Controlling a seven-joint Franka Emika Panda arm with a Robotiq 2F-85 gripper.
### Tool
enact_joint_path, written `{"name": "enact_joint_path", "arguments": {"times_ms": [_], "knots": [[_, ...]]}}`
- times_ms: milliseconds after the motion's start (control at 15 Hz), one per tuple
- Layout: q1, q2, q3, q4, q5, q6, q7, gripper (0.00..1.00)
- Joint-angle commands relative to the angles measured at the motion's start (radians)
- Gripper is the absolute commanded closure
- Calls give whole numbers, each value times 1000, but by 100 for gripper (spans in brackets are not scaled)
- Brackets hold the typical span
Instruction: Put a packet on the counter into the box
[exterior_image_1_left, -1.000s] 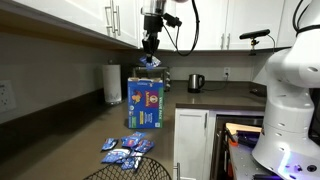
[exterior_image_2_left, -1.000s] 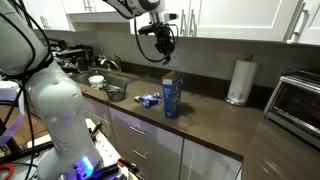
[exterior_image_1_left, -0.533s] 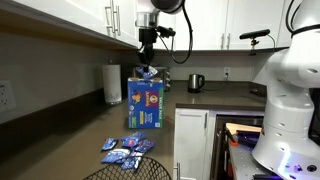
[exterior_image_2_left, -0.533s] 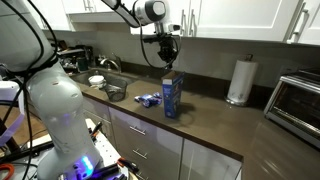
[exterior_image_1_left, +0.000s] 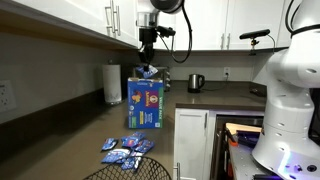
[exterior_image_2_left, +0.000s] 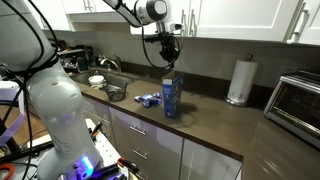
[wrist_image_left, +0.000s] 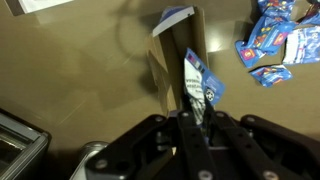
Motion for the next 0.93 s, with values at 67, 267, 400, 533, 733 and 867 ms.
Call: {"name": "enact_joint_path", "arguments": {"times_ms": [67, 267, 400, 533, 733, 867], "knots": [[-28, 26, -1, 43, -29, -3, 9, 96], [-35, 42, -5, 54, -33, 3, 14, 96], [-35, 57, -6, 60, -39, 5, 17, 96], [-34, 72, -7, 65, -42, 4, 15, 96], [-33, 92, -8, 72, -47, 0, 17, 89], [-29, 89, -7, 71, -40, -6, 12, 63]]}}
